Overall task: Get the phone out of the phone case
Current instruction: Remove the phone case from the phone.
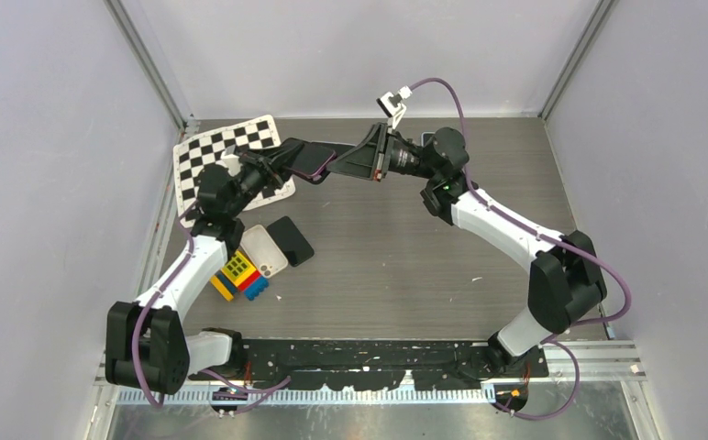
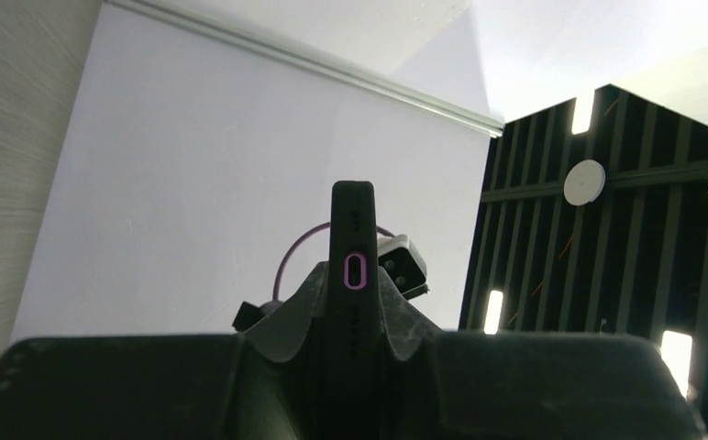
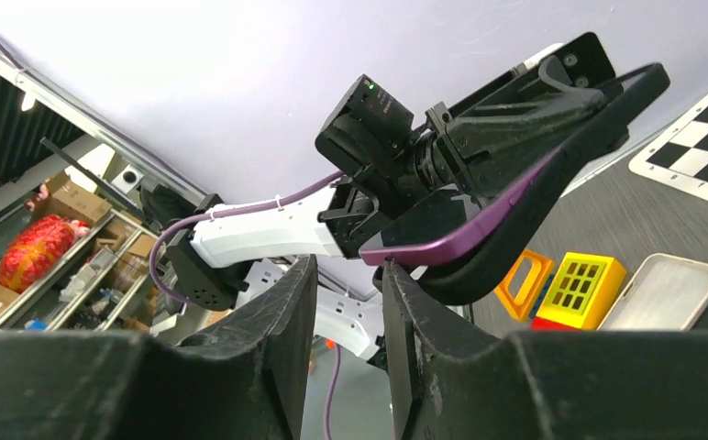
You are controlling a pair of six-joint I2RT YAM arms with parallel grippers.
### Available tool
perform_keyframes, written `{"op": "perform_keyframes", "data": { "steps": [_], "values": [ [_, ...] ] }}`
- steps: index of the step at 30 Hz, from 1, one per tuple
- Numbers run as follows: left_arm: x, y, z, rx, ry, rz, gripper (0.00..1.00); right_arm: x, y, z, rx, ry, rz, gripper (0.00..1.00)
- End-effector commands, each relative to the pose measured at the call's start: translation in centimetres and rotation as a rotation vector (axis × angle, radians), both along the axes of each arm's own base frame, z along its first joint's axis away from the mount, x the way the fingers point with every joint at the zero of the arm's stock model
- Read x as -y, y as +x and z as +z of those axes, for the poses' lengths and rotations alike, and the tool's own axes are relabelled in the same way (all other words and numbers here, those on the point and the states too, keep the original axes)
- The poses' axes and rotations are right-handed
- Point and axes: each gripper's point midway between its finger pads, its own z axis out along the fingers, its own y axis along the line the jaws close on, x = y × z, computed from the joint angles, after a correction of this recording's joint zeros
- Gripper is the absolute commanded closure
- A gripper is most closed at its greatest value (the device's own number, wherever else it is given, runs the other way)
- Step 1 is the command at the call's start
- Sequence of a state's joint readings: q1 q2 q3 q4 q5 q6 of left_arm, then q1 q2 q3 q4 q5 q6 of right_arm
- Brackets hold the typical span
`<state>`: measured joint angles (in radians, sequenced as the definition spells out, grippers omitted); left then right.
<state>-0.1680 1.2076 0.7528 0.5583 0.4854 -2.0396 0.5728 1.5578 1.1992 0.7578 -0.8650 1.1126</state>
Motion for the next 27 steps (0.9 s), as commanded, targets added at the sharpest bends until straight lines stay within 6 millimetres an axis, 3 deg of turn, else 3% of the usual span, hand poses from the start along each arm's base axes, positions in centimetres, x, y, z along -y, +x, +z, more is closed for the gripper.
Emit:
{"op": "perform_keyframes", "data": {
  "steps": [1, 6, 14, 18, 27],
  "values": [
    [-0.4, -1.2, 4.9, 0.149, -0.083, 0.005, 1.00, -0.5, 0.0, 0.7, 0.017, 0.049, -0.008, 0.62],
    [-0.4, -1.2, 5.2, 0.150, -0.103, 0.000, 1.00, -0.9, 1.0, -1.3, -0.025, 0.026, -0.032, 0.60],
    [-0.4, -1.6, 6.8, 0.198, -0.122, -0.005, 1.00, -1.3, 4.3, -5.6, -0.126, -0.099, -0.181, 0.51],
    [-1.1, -1.7, 8.9, 0.296, -0.162, 0.031, 1.00, -1.5, 4.7, -6.4, -0.140, -0.082, -0.188, 0.47],
    [-0.3, -2.9, 12.5, 0.465, -0.089, 0.001, 1.00, -1.8, 6.1, -7.2, -0.218, -0.093, -0.222, 0.43]
  ]
}}
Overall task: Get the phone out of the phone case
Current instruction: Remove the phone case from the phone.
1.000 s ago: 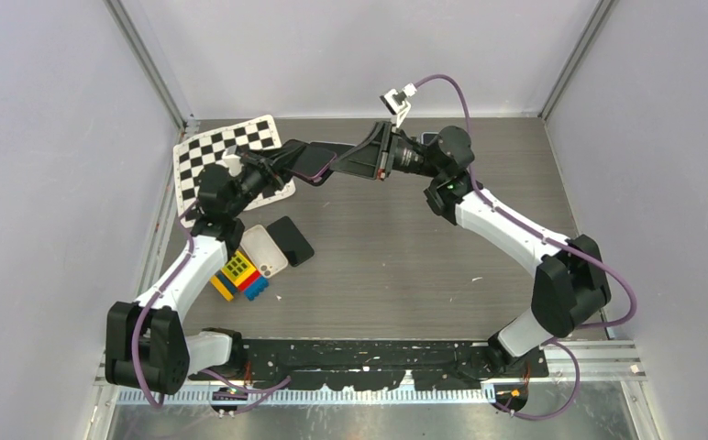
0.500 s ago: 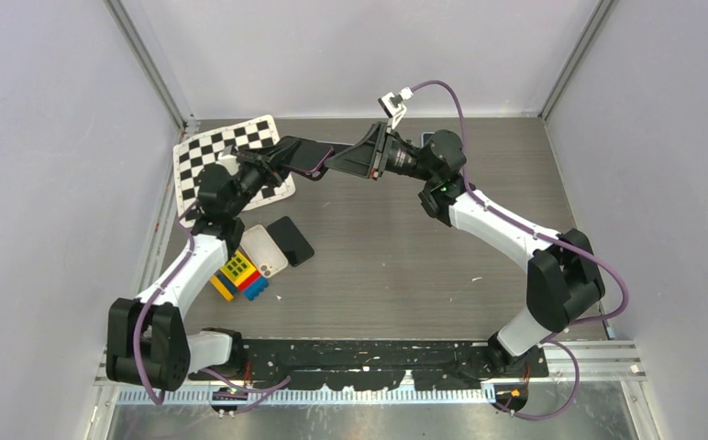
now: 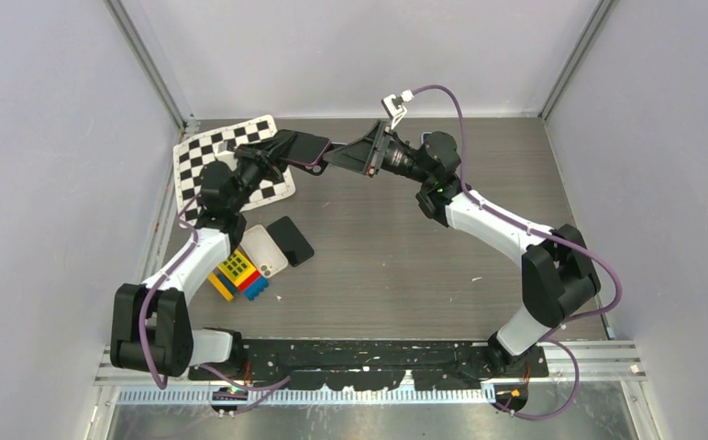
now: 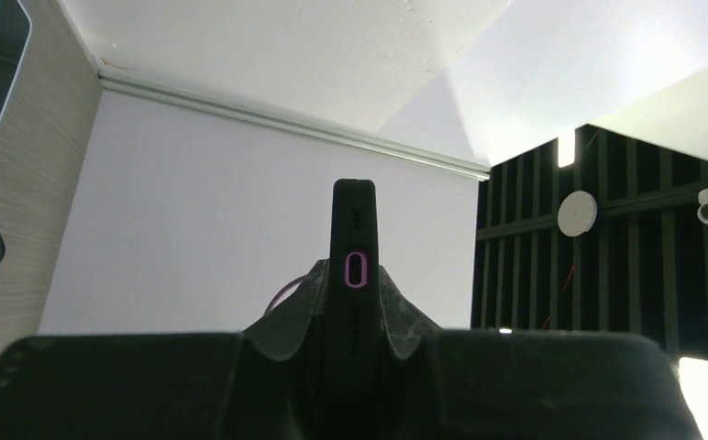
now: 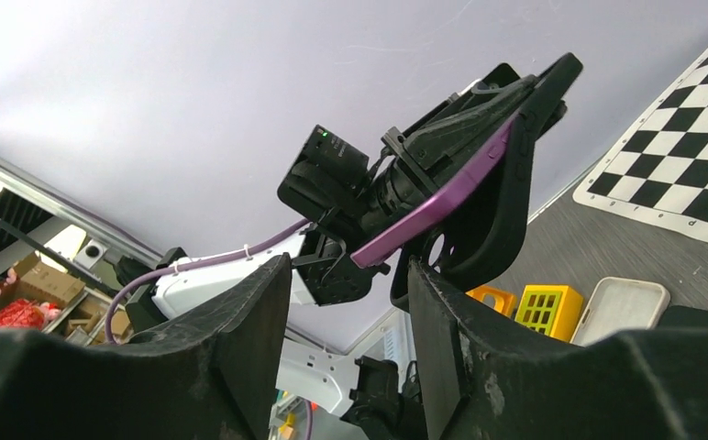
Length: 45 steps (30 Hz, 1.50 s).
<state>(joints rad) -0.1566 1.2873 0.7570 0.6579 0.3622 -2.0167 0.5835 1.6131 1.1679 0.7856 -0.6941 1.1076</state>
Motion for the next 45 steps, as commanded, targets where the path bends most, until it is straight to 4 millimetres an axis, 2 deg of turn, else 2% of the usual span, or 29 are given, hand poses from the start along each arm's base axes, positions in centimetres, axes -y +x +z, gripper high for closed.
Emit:
{"op": "perform_keyframes", "data": {
  "steps": [1, 5, 8, 14, 18, 26, 32, 34, 36, 39, 43, 45],
  "values": [
    [1.7, -6.1, 13.3, 0.453, -0.023, -0.146, 1.00, -0.9, 2.7, -5.1, -0.163, -0.112, -0.080, 0.43],
    [3.5, -6.7, 14.2, 0.509, 0.121, -0.218, 1.00, -0.8, 3.6, -5.2, -0.210, -0.123, -0.128, 0.44],
    [4.4, -7.4, 14.9, 0.568, 0.222, -0.261, 1.00, -0.6, 3.8, -4.4, -0.216, -0.118, -0.145, 0.44],
    [6.4, -9.5, 14.8, 0.718, 0.392, -0.405, 1.00, -0.6, 3.4, -1.6, -0.180, -0.078, -0.128, 0.45],
    [7.1, -11.2, 14.2, 0.821, 0.484, -0.501, 1.00, -0.5, 2.1, 0.7, -0.109, -0.027, -0.072, 0.46],
    [7.5, -11.6, 11.7, 0.820, 0.582, -0.551, 1.00, -1.7, 0.8, 2.5, -0.071, 0.006, 0.004, 0.64],
    [7.8, -12.0, 10.3, 0.810, 0.599, -0.598, 1.00, -2.2, 0.4, 3.7, -0.063, 0.051, 0.039, 0.67],
    [7.8, -12.1, 10.1, 0.803, 0.617, -0.596, 1.00, -2.2, 0.4, 3.9, -0.063, 0.065, 0.043, 0.71],
    [7.7, -12.0, 9.8, 0.792, 0.636, -0.594, 1.00, -2.1, 0.2, 4.4, -0.056, 0.087, 0.049, 0.79],
    [7.5, -11.8, 9.4, 0.770, 0.671, -0.578, 0.93, -1.7, -0.3, 5.6, -0.034, 0.133, 0.064, 0.96],
    [7.0, -11.1, 8.9, 0.732, 0.725, -0.527, 0.80, -1.2, -1.0, 7.0, -0.003, 0.168, 0.063, 0.99],
    [6.6, -10.6, 8.9, 0.716, 0.737, -0.493, 0.66, -0.8, -1.3, 7.6, 0.008, 0.177, 0.059, 0.99]
  ]
}}
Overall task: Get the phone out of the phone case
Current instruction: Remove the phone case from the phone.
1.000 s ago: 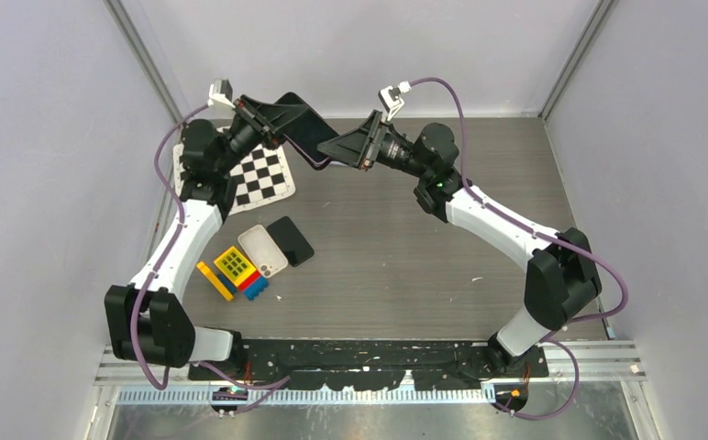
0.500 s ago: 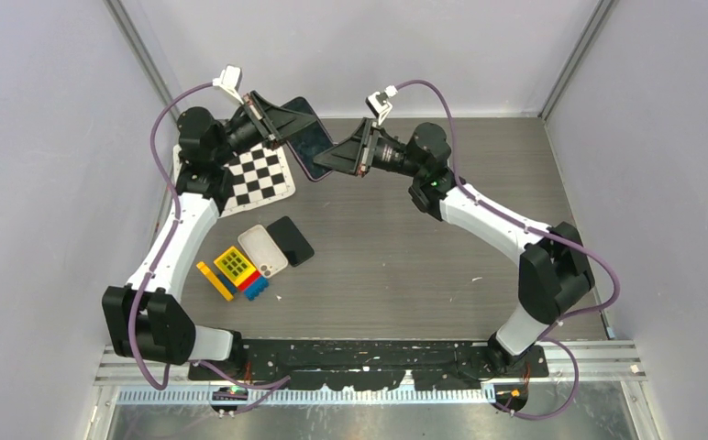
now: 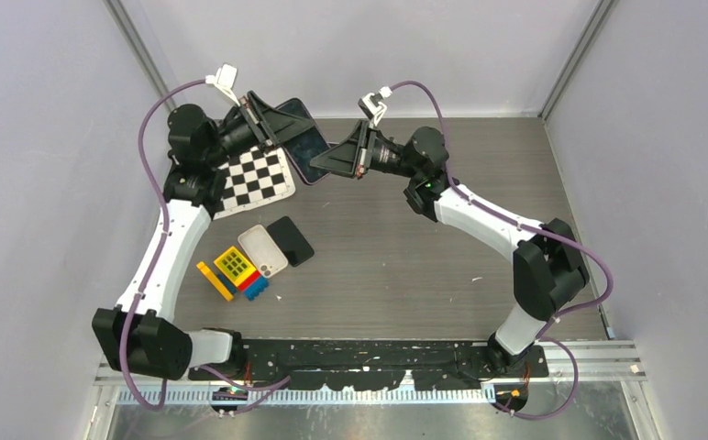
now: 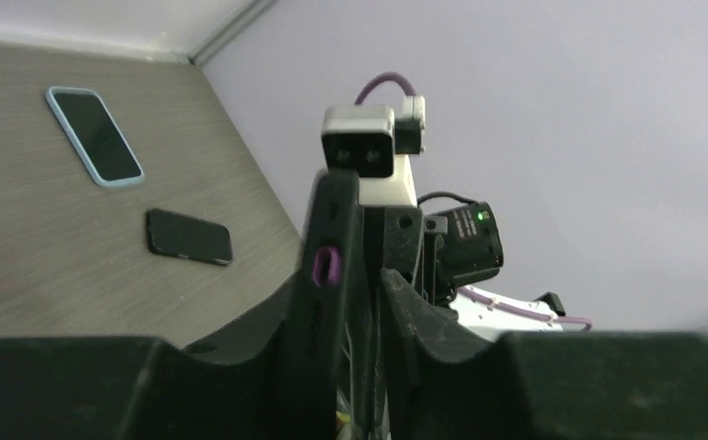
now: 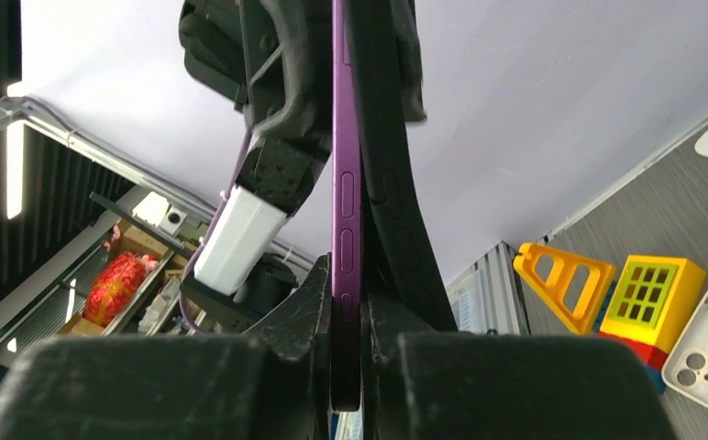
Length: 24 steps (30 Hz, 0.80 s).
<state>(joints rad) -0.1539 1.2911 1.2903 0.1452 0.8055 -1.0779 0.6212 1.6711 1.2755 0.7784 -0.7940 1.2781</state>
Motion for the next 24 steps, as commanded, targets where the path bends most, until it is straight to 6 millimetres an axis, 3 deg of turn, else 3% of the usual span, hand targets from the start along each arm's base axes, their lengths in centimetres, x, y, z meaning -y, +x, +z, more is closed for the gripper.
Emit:
{"op": "perform_keyframes", "data": {
  "steps": [1, 3, 6, 13, 15, 17, 20, 24],
  "values": [
    [1.8, -5.1, -0.2, -0.010, 0.056, -0.169, 0.55, 1.3, 0.9, 6.1, 0.104, 0.161, -0.130, 0.99],
    [1.3, -4.6, -0.3, -0.016, 0.052, -0.131, 0.36, 1.7, 0.8, 6.5, 0.099, 0.168, -0.141, 0.99],
    [0.6, -4.3, -0.4, -0.007, 0.043, -0.089, 0.19, 2.2, 1.1, 6.9, 0.069, 0.171, -0.158, 0.99],
    [-0.1, -4.2, -0.8, 0.018, 0.014, -0.042, 0.06, 3.8, 2.7, 7.2, -0.043, 0.189, -0.201, 0.99],
    [-0.2, -4.1, -1.6, 0.012, 0.013, -0.030, 0.13, 4.2, 2.8, 7.5, -0.066, 0.204, -0.195, 0.99],
    [-0.2, -4.0, -2.3, 0.006, 0.007, -0.027, 0.29, 4.4, 2.5, 8.3, -0.067, 0.218, -0.176, 1.00],
    [-0.1, -3.8, -2.8, -0.003, -0.015, -0.034, 0.44, 4.3, 2.3, 8.8, -0.080, 0.220, -0.159, 0.99],
    [0.1, -3.3, -2.9, -0.014, -0.034, -0.044, 0.55, 4.4, 1.8, 9.6, -0.093, 0.248, -0.124, 0.99]
  ]
}}
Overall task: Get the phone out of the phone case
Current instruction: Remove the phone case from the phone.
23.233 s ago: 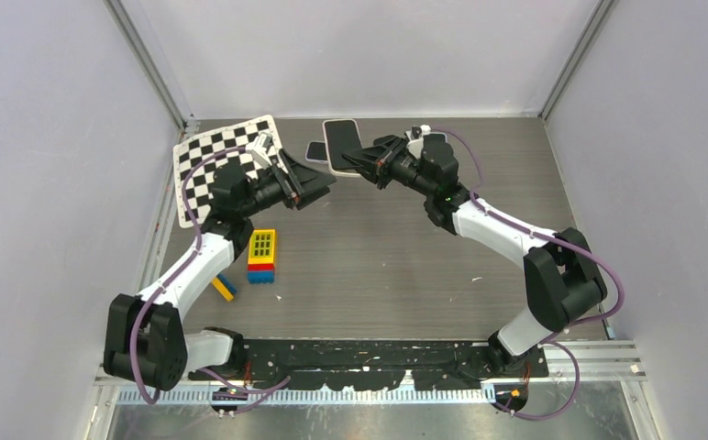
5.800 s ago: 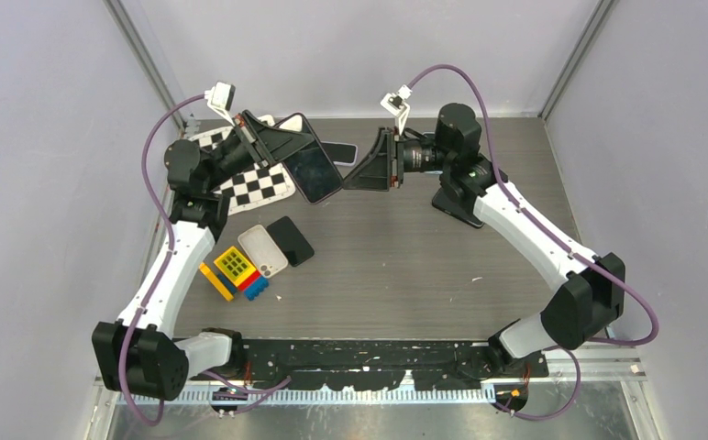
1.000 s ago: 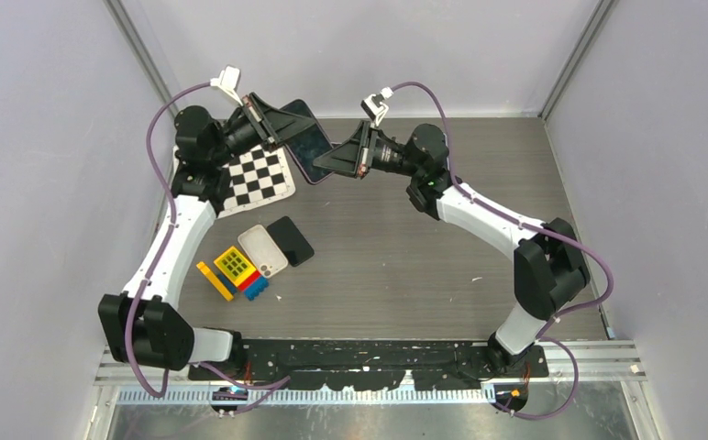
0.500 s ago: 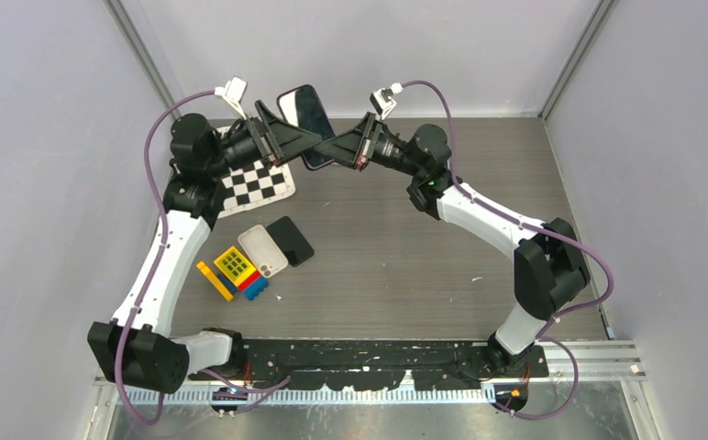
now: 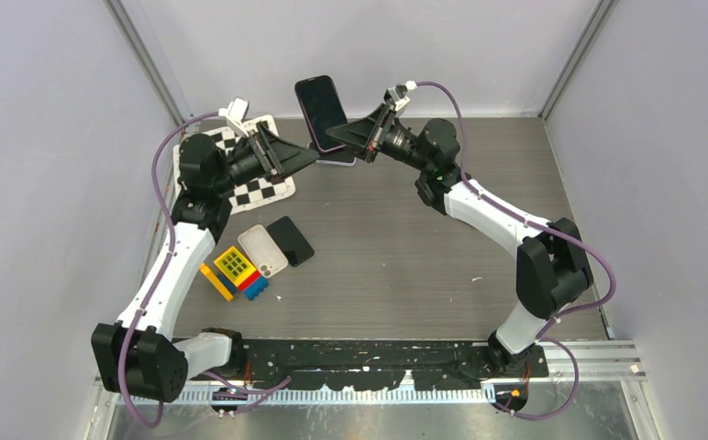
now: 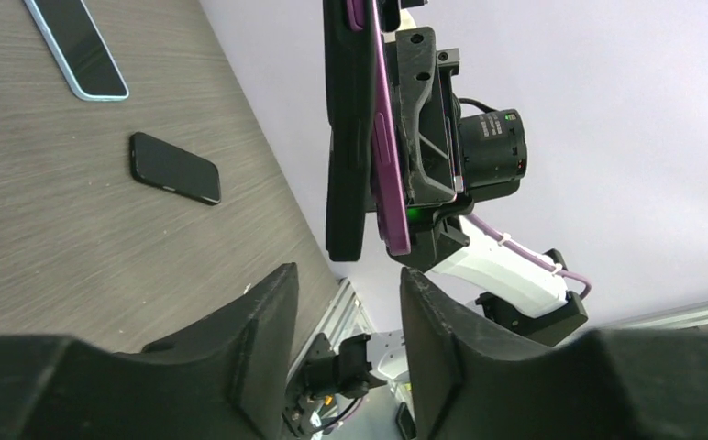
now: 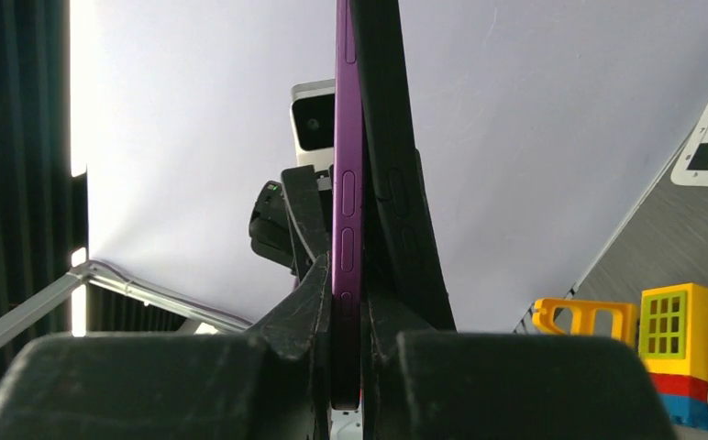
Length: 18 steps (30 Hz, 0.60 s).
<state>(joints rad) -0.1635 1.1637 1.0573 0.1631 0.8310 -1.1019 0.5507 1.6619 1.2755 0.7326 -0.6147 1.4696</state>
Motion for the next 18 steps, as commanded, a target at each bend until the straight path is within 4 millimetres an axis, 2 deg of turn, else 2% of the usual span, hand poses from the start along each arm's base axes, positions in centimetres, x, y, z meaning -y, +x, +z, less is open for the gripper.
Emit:
{"op": "perform_keyframes", "data": {
  "steps": [1, 10, 15, 18],
  "values": [
    [0.0, 0.2, 2.3, 0.091, -0.044, -0.006, 0.55, 1.9, -3.7, 8.6, 0.168, 0.172, 0.041, 0.99],
    [0.3, 2.1, 2.9, 0.026, -0.130, 0.000, 0.60, 2.0, -3.9, 9.0, 0.151, 0.206, 0.068, 0.99],
    [0.4, 2.5, 3.2, 0.020, -0.156, -0.002, 0.50, 1.7, -3.9, 8.8, 0.144, 0.202, 0.081, 0.99],
    [0.3, 3.0, 2.9, 0.005, -0.144, 0.017, 0.49, 1.3, -3.8, 8.3, 0.135, 0.193, 0.088, 0.99]
  ]
}}
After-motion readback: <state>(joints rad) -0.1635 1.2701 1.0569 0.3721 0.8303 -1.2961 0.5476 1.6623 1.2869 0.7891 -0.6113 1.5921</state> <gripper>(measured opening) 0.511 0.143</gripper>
